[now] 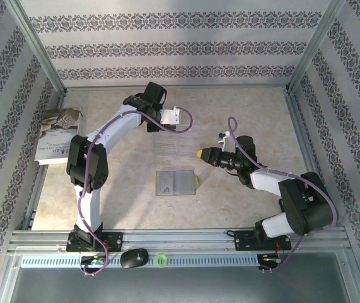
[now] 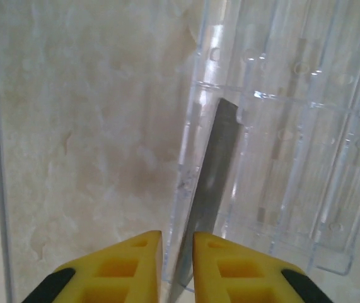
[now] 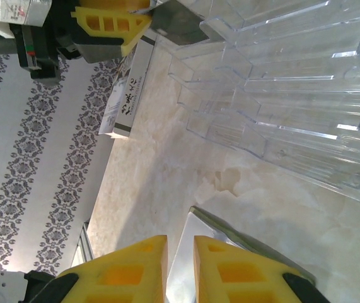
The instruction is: Take the credit cards out of the card holder
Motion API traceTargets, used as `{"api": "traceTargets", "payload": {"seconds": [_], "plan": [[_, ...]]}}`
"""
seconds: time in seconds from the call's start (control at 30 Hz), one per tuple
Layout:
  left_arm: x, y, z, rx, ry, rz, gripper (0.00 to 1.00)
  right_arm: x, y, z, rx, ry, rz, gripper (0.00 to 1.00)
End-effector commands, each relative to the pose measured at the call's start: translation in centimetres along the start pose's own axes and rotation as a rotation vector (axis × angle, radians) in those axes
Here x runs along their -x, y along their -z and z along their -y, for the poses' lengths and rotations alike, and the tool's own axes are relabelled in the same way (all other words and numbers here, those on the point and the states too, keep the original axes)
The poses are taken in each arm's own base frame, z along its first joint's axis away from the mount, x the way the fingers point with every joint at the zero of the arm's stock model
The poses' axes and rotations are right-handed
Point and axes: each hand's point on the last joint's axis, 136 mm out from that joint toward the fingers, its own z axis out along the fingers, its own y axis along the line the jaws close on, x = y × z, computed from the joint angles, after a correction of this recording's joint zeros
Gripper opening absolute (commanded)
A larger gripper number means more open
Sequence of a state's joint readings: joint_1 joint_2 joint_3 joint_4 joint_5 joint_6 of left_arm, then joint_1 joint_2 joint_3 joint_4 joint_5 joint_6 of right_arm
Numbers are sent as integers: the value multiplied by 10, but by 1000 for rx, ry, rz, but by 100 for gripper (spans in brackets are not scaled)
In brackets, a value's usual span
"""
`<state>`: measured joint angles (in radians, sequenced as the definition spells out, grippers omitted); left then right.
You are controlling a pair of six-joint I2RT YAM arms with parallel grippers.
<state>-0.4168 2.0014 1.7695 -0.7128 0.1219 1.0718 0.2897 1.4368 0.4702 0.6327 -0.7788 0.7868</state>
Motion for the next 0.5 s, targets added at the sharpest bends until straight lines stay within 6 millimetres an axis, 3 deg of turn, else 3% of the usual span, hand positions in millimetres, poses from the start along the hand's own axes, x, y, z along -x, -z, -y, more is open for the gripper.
{"api": "traceTargets", "payload": {"seconds": [0.0, 0.1, 0.2, 0.27, 0.33, 0.4, 0.47], "plan": [[-5, -3, -17, 75, 41, -7, 24, 5, 2, -9, 39, 37, 13, 19], [-4, 1, -36, 169, 77, -8, 25, 6, 3, -10, 39, 38, 17, 20], [4, 24, -72, 331, 171, 32, 25, 5, 3, -11, 37, 41, 16, 20], [15, 53, -95, 450, 241, 99, 26, 1, 0, -12, 32, 49, 4, 21], [24, 97, -122, 622, 387, 214, 34, -6, -6, -15, 19, 69, -20, 23], [29, 142, -133, 727, 545, 354, 45, -14, -14, -16, -3, 84, -43, 26], [32, 179, -126, 744, 671, 497, 50, -24, -23, -19, -30, 107, -76, 27]]}}
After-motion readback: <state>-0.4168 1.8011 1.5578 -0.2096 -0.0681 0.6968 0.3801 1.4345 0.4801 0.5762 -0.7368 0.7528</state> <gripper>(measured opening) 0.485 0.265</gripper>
